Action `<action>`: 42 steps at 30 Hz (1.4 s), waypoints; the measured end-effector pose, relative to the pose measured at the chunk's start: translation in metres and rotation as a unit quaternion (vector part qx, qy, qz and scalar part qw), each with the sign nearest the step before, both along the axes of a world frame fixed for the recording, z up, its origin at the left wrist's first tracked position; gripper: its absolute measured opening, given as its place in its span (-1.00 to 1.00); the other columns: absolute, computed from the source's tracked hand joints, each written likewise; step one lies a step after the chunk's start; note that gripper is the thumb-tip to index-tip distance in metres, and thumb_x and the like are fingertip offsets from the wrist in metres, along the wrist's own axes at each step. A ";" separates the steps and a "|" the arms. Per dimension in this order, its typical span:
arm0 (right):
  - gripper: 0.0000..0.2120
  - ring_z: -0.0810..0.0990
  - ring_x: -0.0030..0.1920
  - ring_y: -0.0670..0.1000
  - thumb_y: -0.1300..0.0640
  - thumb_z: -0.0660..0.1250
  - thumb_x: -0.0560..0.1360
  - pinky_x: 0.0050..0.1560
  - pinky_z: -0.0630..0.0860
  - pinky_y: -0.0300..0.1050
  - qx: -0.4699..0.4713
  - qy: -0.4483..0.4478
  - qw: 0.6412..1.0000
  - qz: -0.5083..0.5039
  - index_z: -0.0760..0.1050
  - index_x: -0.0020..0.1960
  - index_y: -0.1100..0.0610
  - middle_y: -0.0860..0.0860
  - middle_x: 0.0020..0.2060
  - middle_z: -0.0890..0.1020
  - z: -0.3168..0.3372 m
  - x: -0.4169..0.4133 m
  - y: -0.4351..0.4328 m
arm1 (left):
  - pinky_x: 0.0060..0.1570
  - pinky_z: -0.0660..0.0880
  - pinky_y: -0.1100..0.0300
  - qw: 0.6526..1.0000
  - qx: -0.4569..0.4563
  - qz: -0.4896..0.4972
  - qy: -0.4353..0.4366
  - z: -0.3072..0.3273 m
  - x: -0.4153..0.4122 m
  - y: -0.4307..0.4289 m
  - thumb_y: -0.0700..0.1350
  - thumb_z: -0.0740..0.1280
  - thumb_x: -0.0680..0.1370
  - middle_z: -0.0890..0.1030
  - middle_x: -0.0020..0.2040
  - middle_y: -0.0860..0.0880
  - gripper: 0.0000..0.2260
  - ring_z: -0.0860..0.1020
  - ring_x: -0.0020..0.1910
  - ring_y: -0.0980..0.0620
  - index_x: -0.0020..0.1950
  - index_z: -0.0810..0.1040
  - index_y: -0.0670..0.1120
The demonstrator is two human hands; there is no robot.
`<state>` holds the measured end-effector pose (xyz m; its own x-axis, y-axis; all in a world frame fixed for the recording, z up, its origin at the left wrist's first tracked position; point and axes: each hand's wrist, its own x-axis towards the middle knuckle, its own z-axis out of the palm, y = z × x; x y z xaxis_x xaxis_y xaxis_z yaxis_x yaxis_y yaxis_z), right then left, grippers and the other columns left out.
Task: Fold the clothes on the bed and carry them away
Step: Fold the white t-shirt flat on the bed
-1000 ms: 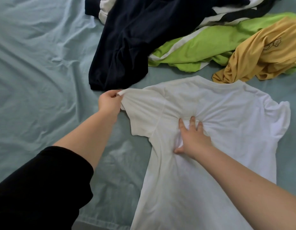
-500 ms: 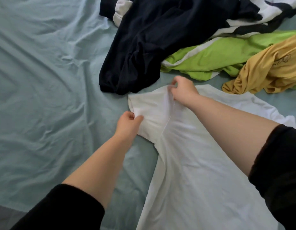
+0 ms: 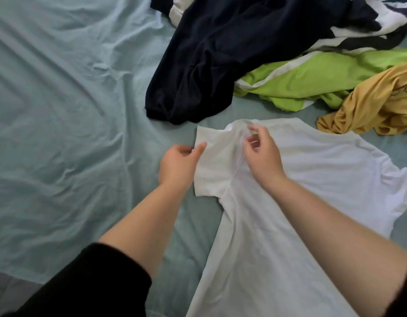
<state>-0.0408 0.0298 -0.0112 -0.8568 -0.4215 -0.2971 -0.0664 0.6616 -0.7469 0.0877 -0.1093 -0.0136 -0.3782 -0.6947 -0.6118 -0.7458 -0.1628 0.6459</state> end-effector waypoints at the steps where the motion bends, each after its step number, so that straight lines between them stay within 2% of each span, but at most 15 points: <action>1: -0.65 0.55 0.04 0.00 0.19 0.26 0.53 0.09 0.48 -0.13 0.018 0.067 0.997 0.036 0.43 0.31 0.07 0.00 0.06 0.56 0.001 0.018 0.011 | -0.04 0.50 0.13 1.000 0.000 0.003 0.014 -0.001 -0.010 -0.005 0.33 0.37 0.37 0.61 -0.14 0.18 -0.62 0.56 -0.12 0.14 -0.03 0.61 0.07; 3: -0.56 0.45 0.30 0.10 0.15 0.27 0.53 0.28 0.36 0.04 0.084 0.135 0.982 0.102 0.37 0.40 0.10 0.09 0.31 0.48 -0.002 0.050 0.026 | -0.11 0.49 0.17 0.999 -0.004 -0.025 0.027 -0.007 -0.029 -0.013 0.17 0.43 0.42 0.61 -0.19 0.11 -0.79 0.54 -0.21 0.14 -0.17 0.57 0.06; 5: -0.43 0.11 0.53 0.09 -0.06 0.17 0.59 0.47 0.04 0.09 0.185 0.115 0.961 0.169 0.10 0.55 0.00 0.08 0.55 0.13 -0.010 0.073 0.031 | -0.17 0.44 0.21 0.998 -0.030 -0.049 0.030 -0.012 -0.039 -0.021 0.00 0.43 0.48 0.59 -0.22 0.08 -0.87 0.52 -0.24 0.10 -0.18 0.51 0.04; 7: -0.35 -0.25 0.56 0.04 -0.25 -0.02 0.60 0.49 -0.28 0.11 0.266 0.086 0.934 0.223 -0.20 0.57 -0.09 0.01 0.57 -0.23 -0.024 0.086 0.031 | -0.18 0.39 0.23 0.997 -0.066 -0.016 0.033 -0.014 -0.038 -0.032 -0.07 0.40 0.52 0.54 -0.26 0.10 -0.90 0.53 -0.19 0.04 -0.11 0.49 -0.01; 10: -0.30 -0.43 0.50 0.08 -0.34 -0.15 0.56 0.45 -0.42 0.21 0.307 0.072 0.917 0.245 -0.35 0.54 -0.07 0.04 0.51 -0.40 -0.034 0.092 0.025 | -0.15 0.35 0.19 0.989 -0.149 0.012 0.002 -0.008 -0.023 -0.030 -0.08 0.33 0.55 0.51 -0.09 0.06 -0.90 0.53 -0.08 -0.01 -0.01 0.43 -0.01; 12: -0.29 -0.46 0.49 0.07 -0.37 -0.18 0.54 0.44 -0.45 0.21 0.291 0.077 0.923 0.240 -0.37 0.54 -0.08 0.03 0.50 -0.43 -0.035 0.091 0.023 | -0.07 0.38 0.13 0.961 -0.267 -0.076 0.005 -0.002 -0.013 -0.008 -0.06 0.30 0.56 0.44 0.10 0.04 -0.84 0.50 0.02 -0.03 0.11 0.40 0.00; 15: -0.31 -0.48 0.47 -0.05 -0.41 -0.27 0.50 0.41 -0.51 0.13 0.269 0.113 0.925 0.242 -0.44 0.49 -0.16 -0.07 0.47 -0.47 -0.035 0.091 0.048 | 0.40 0.24 0.01 0.867 -0.313 -0.387 0.023 -0.005 0.008 0.032 0.15 0.21 0.58 0.22 0.52 -0.03 -0.46 0.22 0.49 -0.07 0.53 0.16 0.06; 19: -0.31 -0.38 0.51 -0.02 -0.41 -0.29 0.47 0.46 -0.38 0.19 0.309 0.142 0.889 0.306 -0.43 0.48 -0.16 -0.07 0.49 -0.40 -0.040 0.090 0.106 | 0.50 -0.27 -0.04 0.749 -0.298 -0.570 -0.158 -0.024 0.037 0.032 0.48 -0.07 0.43 -0.40 0.54 0.00 -0.18 -0.41 0.49 0.02 0.47 -0.46 0.17; 23: -0.30 -0.40 0.50 -0.06 -0.36 -0.12 0.52 0.48 -0.36 0.14 0.265 0.122 0.890 0.349 -0.28 0.54 -0.15 -0.07 0.51 -0.37 -0.033 0.081 0.116 | 0.43 -0.33 -0.19 0.760 -0.246 -0.562 -0.212 -0.009 0.021 0.040 0.43 0.07 0.47 -0.49 0.48 0.00 -0.14 -0.43 0.49 -0.05 0.47 -0.47 0.17; 26: -0.49 0.08 0.55 0.02 -0.13 0.18 0.59 0.50 -0.03 -0.01 0.135 0.090 0.954 0.252 0.27 0.49 0.01 0.02 0.55 0.17 -0.012 0.072 0.135 | 0.42 -0.35 -0.21 0.788 -0.255 -0.522 -0.206 0.009 0.011 0.079 0.26 0.23 0.51 -0.44 0.52 -0.07 -0.10 -0.44 0.49 -0.13 0.48 -0.46 0.17; 28: -0.69 0.47 0.33 0.11 0.09 0.33 0.55 0.36 0.30 -0.04 0.057 0.092 0.991 0.073 0.54 0.26 0.15 0.09 0.29 0.55 0.000 0.061 0.168 | 0.41 -0.36 -0.19 0.801 -0.237 -0.524 -0.167 0.017 -0.001 0.121 0.22 0.26 0.50 -0.47 0.51 -0.03 -0.09 -0.47 0.47 -0.11 0.45 -0.48 0.21; 31: -0.82 0.57 0.04 0.07 0.23 0.33 0.51 0.08 0.44 -0.13 0.042 0.054 0.983 -0.170 0.58 0.10 0.16 0.04 0.01 0.61 0.007 0.033 0.237 | 0.40 -0.36 -0.21 0.803 -0.200 -0.547 -0.129 0.020 -0.032 0.197 0.25 0.26 0.49 -0.46 0.51 -0.01 -0.09 -0.47 0.47 -0.11 0.48 -0.43 0.20; 35: -0.79 0.59 -0.06 0.17 0.23 0.33 0.49 -0.05 0.44 -0.09 0.064 0.011 0.917 -0.393 0.53 0.13 0.21 0.09 -0.13 0.59 0.003 -0.015 0.325 | 0.39 -0.34 -0.27 0.795 -0.189 -0.567 -0.106 0.009 -0.080 0.289 0.38 0.25 0.43 -0.47 0.51 -0.03 -0.03 -0.46 0.48 -0.14 0.50 -0.42 0.17; 39: -0.71 0.56 -0.14 0.02 0.04 0.44 0.46 -0.06 0.48 -0.08 0.037 -0.114 0.915 -0.386 0.60 0.06 0.23 0.12 -0.10 0.67 -0.007 -0.051 0.353 | 0.34 -0.36 -0.34 0.805 -0.113 -0.556 -0.173 -0.011 -0.104 0.325 0.55 0.23 0.24 -0.60 0.42 -0.05 0.15 -0.54 0.41 -0.18 0.40 -0.57 0.18; 42: -0.80 0.45 -0.39 -0.07 0.08 0.48 0.41 -0.34 0.39 -0.20 -0.003 -0.166 0.928 -0.333 0.52 -0.30 0.10 -0.02 -0.41 0.56 -0.005 -0.066 0.350 | 0.27 -0.45 -0.36 0.794 -0.103 -0.565 -0.199 -0.021 -0.104 0.324 0.62 0.19 0.12 -0.74 0.27 -0.01 0.22 -0.68 0.27 -0.15 0.28 -0.70 0.20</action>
<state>-0.1070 0.3795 -0.0166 -0.7899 0.1671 -0.5900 0.5900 0.4696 -0.6568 -0.0163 0.2144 -0.0350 -0.6370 -0.1498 -0.7562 -0.4915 0.8346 0.2488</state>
